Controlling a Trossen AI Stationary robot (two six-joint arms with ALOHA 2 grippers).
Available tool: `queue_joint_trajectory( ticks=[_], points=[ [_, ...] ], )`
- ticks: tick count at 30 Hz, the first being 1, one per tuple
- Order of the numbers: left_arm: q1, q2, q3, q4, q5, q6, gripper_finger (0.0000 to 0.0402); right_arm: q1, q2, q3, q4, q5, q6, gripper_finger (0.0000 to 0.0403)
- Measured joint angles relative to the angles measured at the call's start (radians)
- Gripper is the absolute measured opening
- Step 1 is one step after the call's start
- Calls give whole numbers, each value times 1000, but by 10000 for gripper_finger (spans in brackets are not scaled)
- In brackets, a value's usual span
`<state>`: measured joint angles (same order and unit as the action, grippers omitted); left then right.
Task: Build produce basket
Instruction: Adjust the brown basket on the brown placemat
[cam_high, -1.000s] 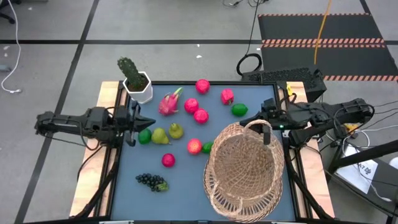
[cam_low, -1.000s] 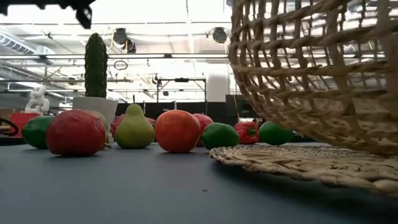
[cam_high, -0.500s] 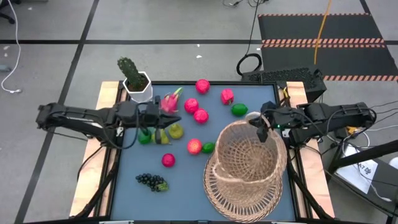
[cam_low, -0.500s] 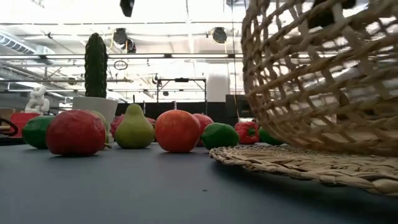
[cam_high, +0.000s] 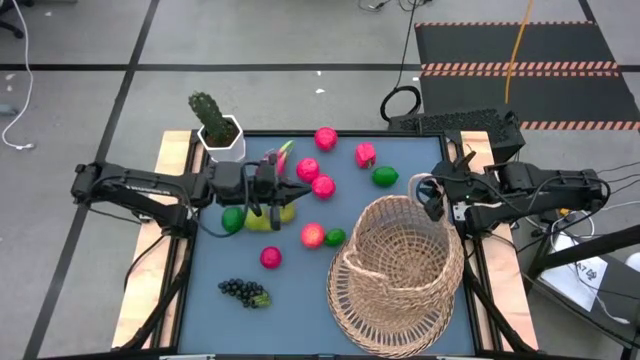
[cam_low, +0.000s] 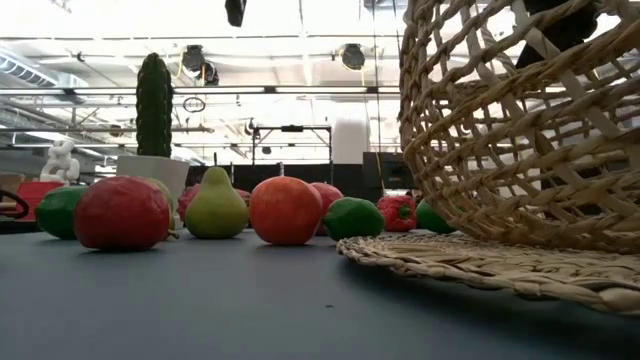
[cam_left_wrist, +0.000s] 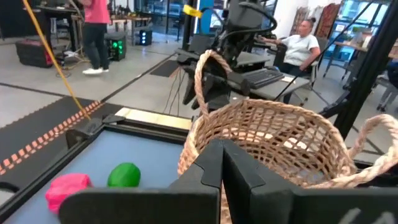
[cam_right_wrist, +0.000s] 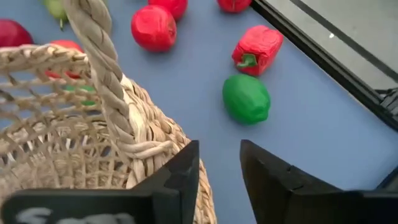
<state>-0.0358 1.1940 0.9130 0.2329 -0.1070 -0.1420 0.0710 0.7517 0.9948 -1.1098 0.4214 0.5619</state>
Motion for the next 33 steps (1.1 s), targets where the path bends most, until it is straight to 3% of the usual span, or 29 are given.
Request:
queue_joint_trajectory(
  ticks=[3, 10, 24, 33],
  points=[
    [0, 18, 2, 13, 0, -21, 3, 0, 0, 0, -7, 19, -7, 124],
    [-13, 33, 2, 34, -2, -51, 3, 0, -1, 0, -18, 211, -30, 125],
    [-32, 39, 2, 63, -51, -50, 3, 0, -1, 0, 106, 376, -609, 126],
    [-32, 39, 2, 56, -51, -74, 3, 0, 0, 0, 129, 551, -812, 126]
  ],
)
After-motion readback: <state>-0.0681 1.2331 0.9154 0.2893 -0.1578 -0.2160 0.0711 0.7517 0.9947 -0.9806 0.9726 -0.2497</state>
